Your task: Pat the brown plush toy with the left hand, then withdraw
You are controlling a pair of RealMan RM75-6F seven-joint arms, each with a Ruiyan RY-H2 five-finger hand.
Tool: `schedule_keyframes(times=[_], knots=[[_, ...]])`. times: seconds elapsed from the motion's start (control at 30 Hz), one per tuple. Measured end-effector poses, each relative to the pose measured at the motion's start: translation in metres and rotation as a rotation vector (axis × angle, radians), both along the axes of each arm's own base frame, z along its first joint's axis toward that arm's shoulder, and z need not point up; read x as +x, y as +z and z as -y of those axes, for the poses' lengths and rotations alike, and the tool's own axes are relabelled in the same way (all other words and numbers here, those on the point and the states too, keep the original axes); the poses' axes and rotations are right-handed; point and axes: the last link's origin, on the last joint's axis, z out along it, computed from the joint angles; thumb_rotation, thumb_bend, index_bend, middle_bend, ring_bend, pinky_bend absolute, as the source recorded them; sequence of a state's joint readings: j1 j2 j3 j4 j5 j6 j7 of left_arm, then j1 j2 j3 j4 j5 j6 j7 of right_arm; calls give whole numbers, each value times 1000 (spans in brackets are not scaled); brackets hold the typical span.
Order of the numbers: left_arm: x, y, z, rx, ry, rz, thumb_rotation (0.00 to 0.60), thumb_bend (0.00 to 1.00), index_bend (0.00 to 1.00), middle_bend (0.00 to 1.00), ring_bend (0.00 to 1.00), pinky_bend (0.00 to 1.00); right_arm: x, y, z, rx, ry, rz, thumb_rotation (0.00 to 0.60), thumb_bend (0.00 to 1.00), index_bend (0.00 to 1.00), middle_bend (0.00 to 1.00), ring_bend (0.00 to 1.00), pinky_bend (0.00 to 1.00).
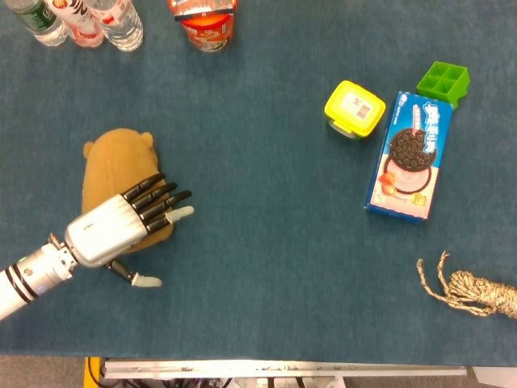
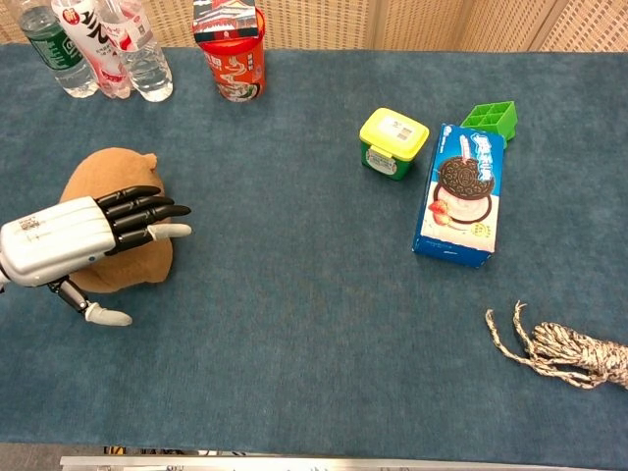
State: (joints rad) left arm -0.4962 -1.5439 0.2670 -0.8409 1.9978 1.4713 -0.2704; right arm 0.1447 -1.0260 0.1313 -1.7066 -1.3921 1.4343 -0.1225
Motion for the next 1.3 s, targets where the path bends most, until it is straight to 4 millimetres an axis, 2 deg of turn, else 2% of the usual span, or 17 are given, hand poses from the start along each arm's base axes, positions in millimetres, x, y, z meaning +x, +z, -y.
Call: schedule_keyframes(times=[0.2,0.4,0.63,0.87,1.3], knots=[[-4,4,-11,33,26,2,121,35,0,0,0,0,0,0,-1,-1,-1,1,600,337,340,369,407,408],[1,12,-17,55,24,34,119,35,0,0,0,0,1,2,-2,-8,4,4,600,337,340,369,407,409],[11,20,-6,55,-3,96,119,35,0,0,0,0,1,2,-3,-8,7,7,600,336,340,369,407,408],[10,20,11,47,-14,88,120,35,0,0,0,0,1,1,-2,-3,9,8,600,337,340,369,407,408],[-9,8,9,29,49,36,118,35,0,0,0,0,0,1,-3,-5,2,5,600,337,340,369,407,408]])
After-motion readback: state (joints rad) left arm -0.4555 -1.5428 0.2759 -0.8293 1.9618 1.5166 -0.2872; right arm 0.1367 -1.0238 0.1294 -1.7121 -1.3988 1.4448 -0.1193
